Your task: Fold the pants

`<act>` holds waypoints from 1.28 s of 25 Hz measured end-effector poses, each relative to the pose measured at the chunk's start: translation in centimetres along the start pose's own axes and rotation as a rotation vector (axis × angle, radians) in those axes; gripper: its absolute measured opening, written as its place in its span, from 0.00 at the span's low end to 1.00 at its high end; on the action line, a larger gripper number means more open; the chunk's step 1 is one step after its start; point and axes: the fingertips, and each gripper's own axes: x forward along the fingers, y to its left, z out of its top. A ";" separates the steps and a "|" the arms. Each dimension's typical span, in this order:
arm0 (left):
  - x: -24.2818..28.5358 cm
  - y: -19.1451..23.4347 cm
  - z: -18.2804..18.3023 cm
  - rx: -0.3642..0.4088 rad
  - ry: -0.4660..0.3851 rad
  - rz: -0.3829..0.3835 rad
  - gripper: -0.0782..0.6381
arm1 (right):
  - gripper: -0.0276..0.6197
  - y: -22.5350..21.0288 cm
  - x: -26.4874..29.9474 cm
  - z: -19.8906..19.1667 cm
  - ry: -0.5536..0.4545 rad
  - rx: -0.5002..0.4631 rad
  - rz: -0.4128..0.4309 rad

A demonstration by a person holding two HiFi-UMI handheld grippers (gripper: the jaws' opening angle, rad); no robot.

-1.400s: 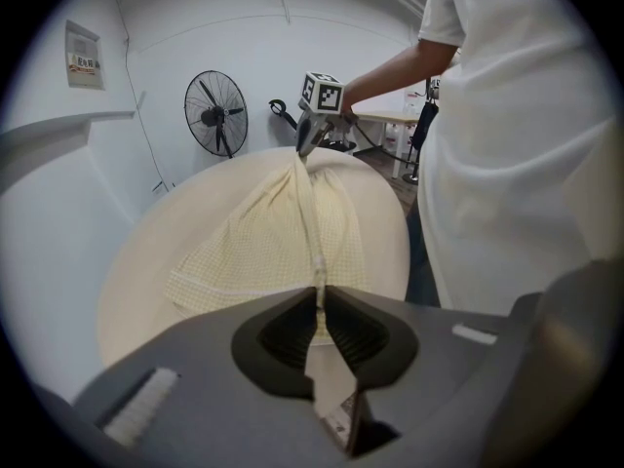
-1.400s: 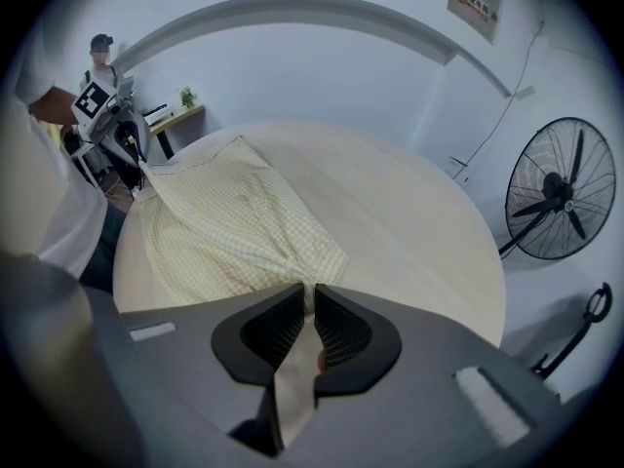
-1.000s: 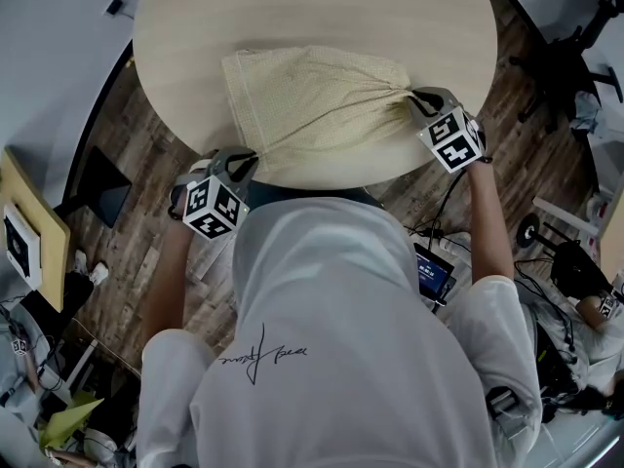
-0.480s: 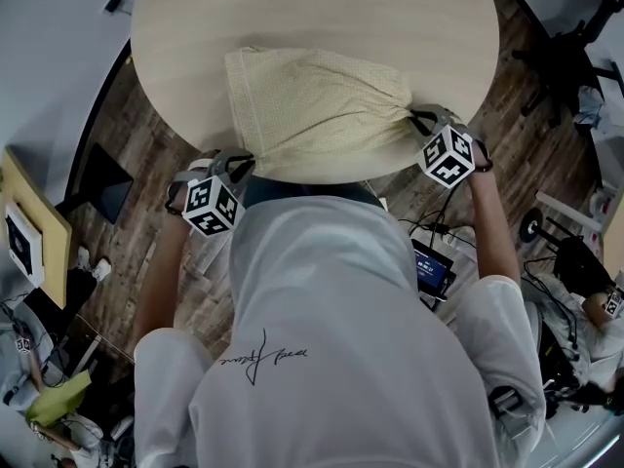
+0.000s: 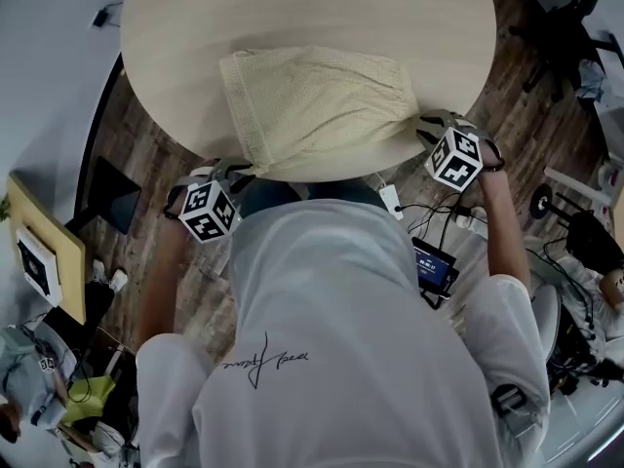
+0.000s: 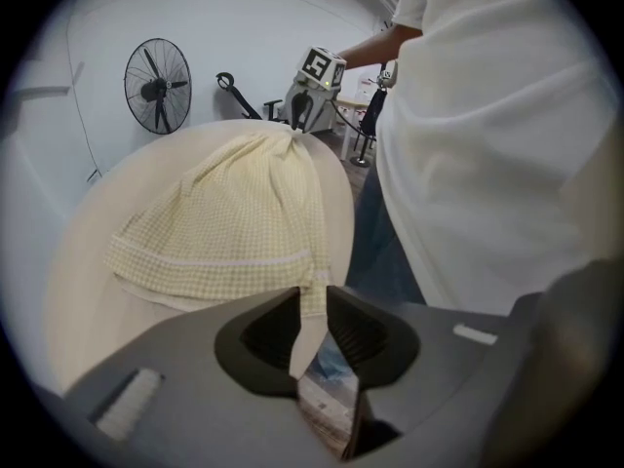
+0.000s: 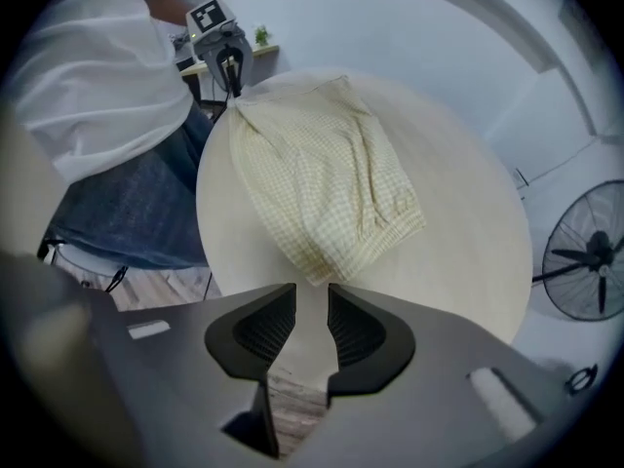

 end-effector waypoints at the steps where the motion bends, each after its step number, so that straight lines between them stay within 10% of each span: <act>1: -0.5 0.4 0.0 -0.007 -0.013 0.007 0.24 | 0.18 -0.2 -0.3 0.2 -0.023 0.047 -0.014; 14: -5.8 10.3 1.2 0.028 -0.145 0.134 0.21 | 0.04 0.8 -2.6 4.5 -0.144 0.408 -0.168; 32: -8.2 20.9 0.1 0.163 -0.140 0.062 0.19 | 0.04 7.1 -5.0 16.9 -0.310 1.044 -0.465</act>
